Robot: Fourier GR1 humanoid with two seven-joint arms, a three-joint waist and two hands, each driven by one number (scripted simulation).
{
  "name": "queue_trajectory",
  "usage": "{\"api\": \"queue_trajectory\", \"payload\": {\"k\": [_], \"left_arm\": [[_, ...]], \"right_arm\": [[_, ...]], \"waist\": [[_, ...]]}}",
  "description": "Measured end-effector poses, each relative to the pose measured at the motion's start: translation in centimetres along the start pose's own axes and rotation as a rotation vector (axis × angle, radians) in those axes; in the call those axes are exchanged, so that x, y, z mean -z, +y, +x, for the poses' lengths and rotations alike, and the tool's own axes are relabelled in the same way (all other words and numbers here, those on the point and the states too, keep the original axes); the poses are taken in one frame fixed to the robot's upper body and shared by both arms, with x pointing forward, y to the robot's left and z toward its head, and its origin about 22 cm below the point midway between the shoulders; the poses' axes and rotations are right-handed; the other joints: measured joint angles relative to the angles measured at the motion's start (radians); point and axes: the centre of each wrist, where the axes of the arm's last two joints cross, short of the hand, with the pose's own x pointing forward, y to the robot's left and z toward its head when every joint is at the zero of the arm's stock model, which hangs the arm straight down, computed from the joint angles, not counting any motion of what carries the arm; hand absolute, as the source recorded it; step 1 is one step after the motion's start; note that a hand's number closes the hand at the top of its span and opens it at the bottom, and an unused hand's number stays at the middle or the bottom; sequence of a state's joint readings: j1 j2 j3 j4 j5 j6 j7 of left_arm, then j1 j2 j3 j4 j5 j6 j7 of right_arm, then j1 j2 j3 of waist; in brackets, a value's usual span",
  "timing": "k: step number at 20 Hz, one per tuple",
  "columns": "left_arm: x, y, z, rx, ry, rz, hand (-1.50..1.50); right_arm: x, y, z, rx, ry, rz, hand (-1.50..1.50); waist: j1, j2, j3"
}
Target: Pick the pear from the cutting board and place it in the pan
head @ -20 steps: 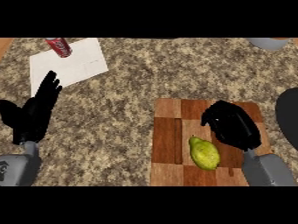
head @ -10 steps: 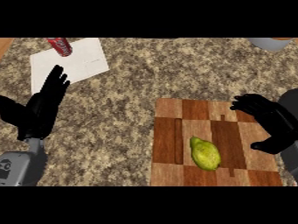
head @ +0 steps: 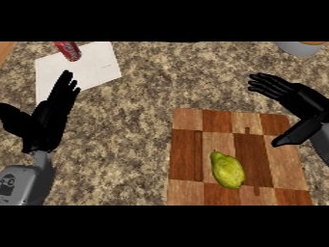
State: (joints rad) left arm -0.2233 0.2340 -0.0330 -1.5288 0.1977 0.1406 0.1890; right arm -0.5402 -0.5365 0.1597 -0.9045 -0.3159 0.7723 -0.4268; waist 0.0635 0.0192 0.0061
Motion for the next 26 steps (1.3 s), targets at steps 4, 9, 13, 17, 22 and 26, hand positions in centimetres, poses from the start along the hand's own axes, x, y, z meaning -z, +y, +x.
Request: {"api": "queue_trajectory", "payload": {"k": [4,9,13,17,22,26], "left_arm": [[0.2,0.1,0.2,0.001,0.005,0.001,0.00],[-0.1,-0.1,0.1,0.007,0.005,-0.002,0.00],[-0.2,0.2,0.1,0.011,0.001,0.003,0.00],[-0.2,0.4,0.2,0.009,0.005,0.017,0.00],[-0.4,1.0,0.1,0.003,0.009,0.030,0.00],[-0.8,1.8,0.2,0.008,0.010,0.035,0.00]], "right_arm": [[2.4,0.5,1.1,-0.133,0.031,0.094,-1.50],[4.6,1.8,2.2,-0.298,0.099,0.269,-1.50],[5.0,2.8,2.5,-0.407,0.145,0.391,-1.50],[4.6,3.6,1.9,-0.492,0.130,0.460,-1.50],[3.7,3.3,1.5,-0.644,0.105,0.516,-1.50],[3.9,2.8,1.6,-0.714,0.094,0.532,-1.50]], "waist": [[-0.002,-0.001,-0.001],[0.001,-0.001,-0.001],[-0.002,-0.002,-0.002],[-0.014,-0.004,-0.002],[-0.026,-0.008,-0.003],[-0.035,-0.012,-0.005]]}}
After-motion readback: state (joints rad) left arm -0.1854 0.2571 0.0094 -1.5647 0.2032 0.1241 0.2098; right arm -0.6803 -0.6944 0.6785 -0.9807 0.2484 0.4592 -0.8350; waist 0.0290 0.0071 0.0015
